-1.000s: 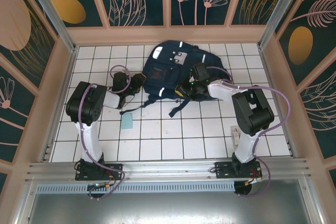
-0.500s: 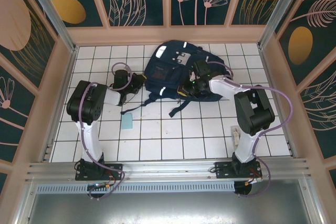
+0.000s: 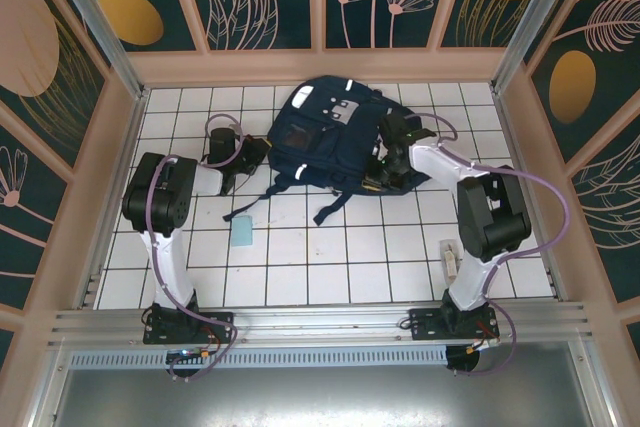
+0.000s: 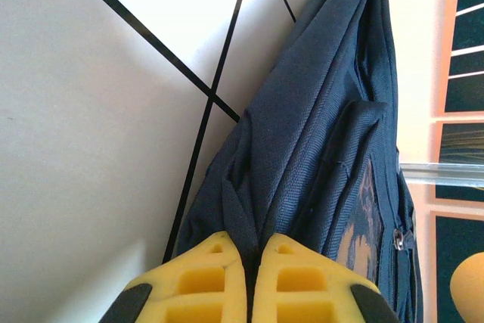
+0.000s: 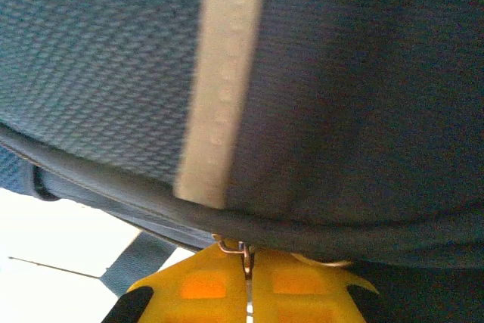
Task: Pack books, pencil case, and school supplies into a backpack
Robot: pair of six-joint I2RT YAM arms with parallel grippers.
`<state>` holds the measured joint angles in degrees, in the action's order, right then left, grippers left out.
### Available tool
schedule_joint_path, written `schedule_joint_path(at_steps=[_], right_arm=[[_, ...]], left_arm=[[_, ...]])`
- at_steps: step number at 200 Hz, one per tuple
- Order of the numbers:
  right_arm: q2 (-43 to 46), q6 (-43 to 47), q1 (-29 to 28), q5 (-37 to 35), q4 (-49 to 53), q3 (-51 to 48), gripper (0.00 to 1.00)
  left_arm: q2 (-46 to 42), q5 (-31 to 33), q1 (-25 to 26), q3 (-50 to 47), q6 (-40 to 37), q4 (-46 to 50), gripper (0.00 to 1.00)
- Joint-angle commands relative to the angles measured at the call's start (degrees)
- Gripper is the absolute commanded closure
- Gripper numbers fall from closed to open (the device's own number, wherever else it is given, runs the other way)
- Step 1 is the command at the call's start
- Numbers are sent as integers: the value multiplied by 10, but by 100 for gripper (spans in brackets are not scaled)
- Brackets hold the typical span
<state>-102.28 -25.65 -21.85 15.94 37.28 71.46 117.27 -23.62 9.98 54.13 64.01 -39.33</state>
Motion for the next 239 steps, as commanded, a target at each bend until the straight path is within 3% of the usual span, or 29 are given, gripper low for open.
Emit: schedule_joint_path(at_steps=[1,38,73,81,91,105,121,126,133,178,208,239], right_arm=[[31,52,29,-104,102,19,100],[43,66,50,-137,111,20,100],[48,33,35,-16,33,5,100],[49,16,31,21,4,-2,100],[50,-8,27,72,-44,-16,100],[51,-52,21,141,-128,-38,100],[43,-93,6,194,-208,-46,100],[38,-102,-1,202,-225,-43,100],[30,-110,-11,209,-243,-34,100],[-29,-126,-82,246,-310,49,100],[-68,-130,-117,256,-332,90,100],[-84,-137,-131,262,-354,108,100]], left_arm=[[-6,50,-53,13,-18,7,100],[-5,49,-71,47,-39,33,100],[11,38,-72,108,-69,91,100],[8,29,-72,116,-69,102,83],[-6,21,-72,115,-64,113,55],[-41,14,-72,104,-65,135,30],[-93,5,-72,75,-60,150,18],[-112,3,-72,64,-55,149,7],[-136,-1,-72,43,-45,148,2],[-291,3,-22,-98,66,93,1],[-309,15,33,-129,121,51,1],[-309,59,71,-165,177,7,8]])
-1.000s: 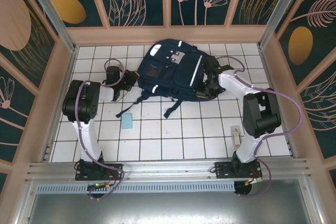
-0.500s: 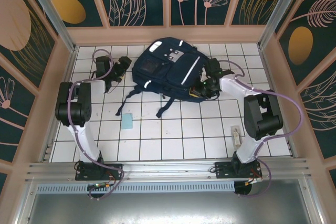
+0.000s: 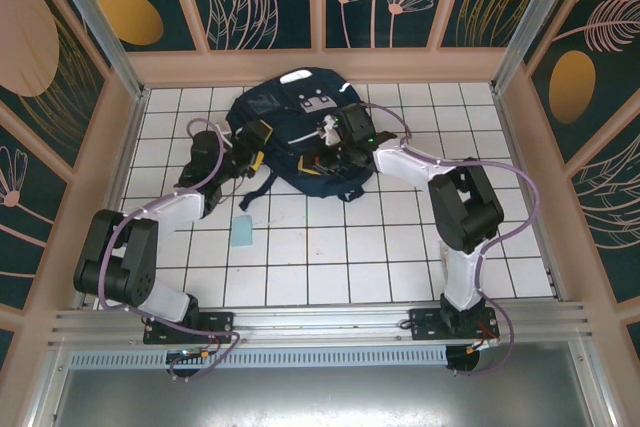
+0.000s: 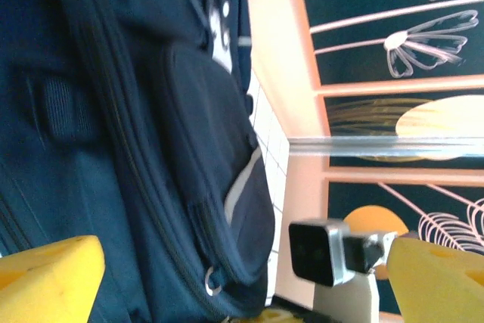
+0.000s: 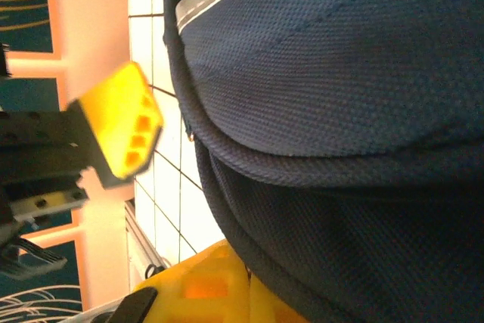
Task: Pack books, pencil case, and school supplies into a backpack
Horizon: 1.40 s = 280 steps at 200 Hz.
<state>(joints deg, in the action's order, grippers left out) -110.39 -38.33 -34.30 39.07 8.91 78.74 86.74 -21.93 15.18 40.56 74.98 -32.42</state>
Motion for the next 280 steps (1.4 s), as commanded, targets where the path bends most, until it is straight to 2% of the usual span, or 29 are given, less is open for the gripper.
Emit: schedule_joint_path(at_steps=[1,27,47,91,112,131,145,168,184,201,216,246,263,280], right_arm=[[-3,-11,-7,32,-71,35,100],[-2,-16,-17,36,-86,38,100],[-1,-16,-25,40,-86,40,100],[14,-19,-38,44,-88,12,100],[35,-4,-39,40,-72,-21,100],[51,48,-35,3,1,-48,100],[63,88,-24,-57,62,-74,100],[83,130,16,-159,125,-107,100],[95,149,47,-205,145,-112,100],[101,178,77,-255,166,-94,100],[95,207,97,-326,192,-65,100],[51,261,145,-451,212,0,100],[16,279,161,-493,226,42,100],[5,282,162,-503,249,61,100]], left_arm=[[-3,44,20,-31,68,-63,8],[16,62,41,-34,81,-79,13],[52,50,47,-19,90,-106,24],[132,43,53,-10,95,-158,66],[164,33,52,-12,108,-189,100],[171,32,52,-13,112,-204,100],[164,31,50,-8,100,-197,100],[143,21,50,4,65,-155,100],[127,15,50,3,49,-132,100],[118,8,50,-7,43,-124,100],[92,1,50,-12,36,-113,100],[74,-24,50,-9,12,-81,100],[67,-31,51,-4,-6,-60,100],[70,-28,47,11,-31,-27,100]])
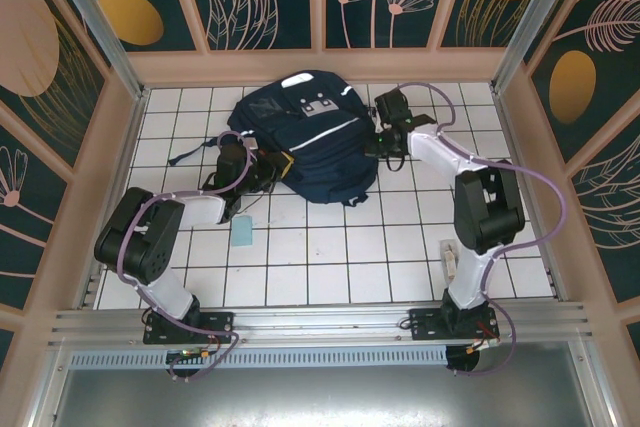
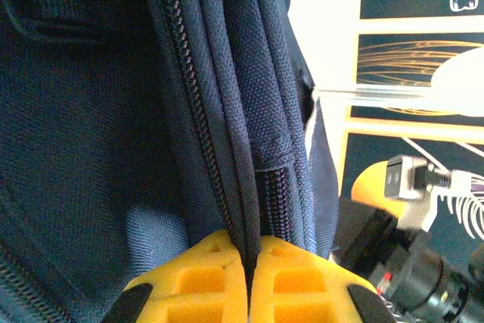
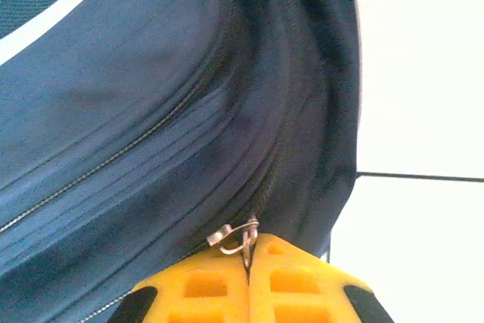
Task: Pack books, pencil case, and school supplies into a backpack
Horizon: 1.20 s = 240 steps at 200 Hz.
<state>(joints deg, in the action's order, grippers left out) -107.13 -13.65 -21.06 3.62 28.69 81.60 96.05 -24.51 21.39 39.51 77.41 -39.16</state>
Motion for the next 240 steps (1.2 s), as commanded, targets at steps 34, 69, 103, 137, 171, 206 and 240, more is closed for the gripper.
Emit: schedule_joint_path(at_steps=[34,69,103,137,171,206,240], right_arm=[[56,9,17,-52,40,-55,100],[187,-58,3,96,-8,-190,100],[254,-155,-37,203,-134,-290,100],[222,-233,-82,240,-311,-326,100],[131,-258,-92,277,-394,-271,100],[53,-277,-100,365,-452,-177,100],[38,-263,-139,406,-451,-135,100]], left_arm=[[32,-10,-37,56,-63,25,100],[102,-8,-45,132,-76,26,100],[153,-6,-50,216,-86,50,85],[132,1,-60,232,-96,95,29],[58,-23,-58,170,-98,113,26],[-28,-12,-26,75,-66,105,25],[-21,3,-6,67,-45,87,24]])
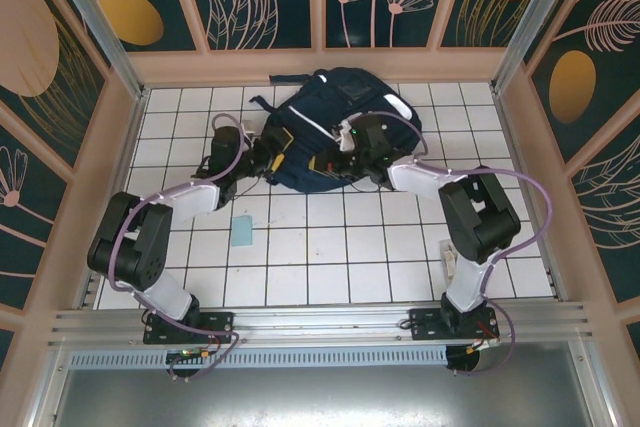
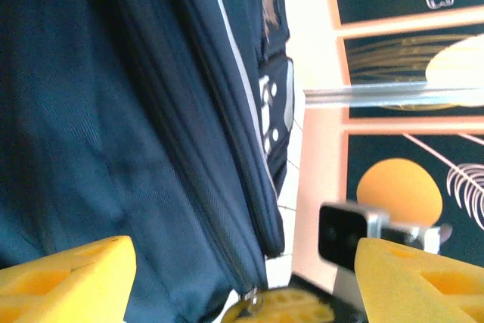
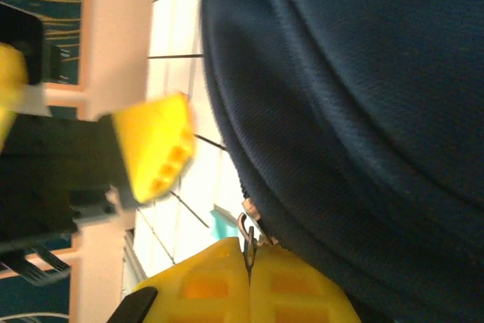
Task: Pack books, pencil case, and school supplies into a backpack
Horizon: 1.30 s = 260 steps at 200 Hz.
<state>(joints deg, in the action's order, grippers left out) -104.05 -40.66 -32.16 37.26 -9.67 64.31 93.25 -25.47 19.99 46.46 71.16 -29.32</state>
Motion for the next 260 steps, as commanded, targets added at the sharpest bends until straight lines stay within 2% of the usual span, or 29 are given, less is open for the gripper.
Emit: schedule_joint_path(at_steps=[1,35,46,52,59,63,73,89,101,122,169,198,219,237,241,249,260], right_arm=[[8,8,-28,70,-68,38,100],[28,64,-57,76,4,29,100],[36,78,-62,74,23,20,100],[39,84,-65,72,32,13,100],[45,92,-66,66,43,6,100],[49,98,-66,63,52,0,100],[54,121,-66,42,94,-5,100],[59,184,-65,-22,200,-2,100],[56,239,-61,-105,290,5,100],[42,277,-19,-231,384,0,100],[30,283,101,-346,401,35,100],[13,226,145,-476,390,97,100],[17,209,156,-454,349,108,100],[34,205,156,-385,304,95,100],[38,205,156,-360,296,90,100],[47,207,156,-315,285,81,88],[62,205,156,-259,273,64,65]], left_arm=[[9,13,8,-2,17,-12,24],[86,8,10,36,21,-30,23],[110,1,9,43,29,-46,29],[121,-1,9,43,35,-59,38],[130,-2,9,41,41,-75,69],[134,-4,10,41,44,-82,81],[139,-5,9,36,51,-96,100],[132,-1,9,32,51,-98,100],[122,0,9,29,44,-93,100],[98,3,9,29,22,-66,100],[53,16,9,7,3,-36,100],[20,22,9,-8,6,-33,100],[6,25,9,-15,9,-34,100],[-3,26,9,-21,16,-39,100],[-5,25,9,-22,16,-39,95],[-10,26,10,-23,15,-37,86],[-17,29,9,-24,13,-31,65]])
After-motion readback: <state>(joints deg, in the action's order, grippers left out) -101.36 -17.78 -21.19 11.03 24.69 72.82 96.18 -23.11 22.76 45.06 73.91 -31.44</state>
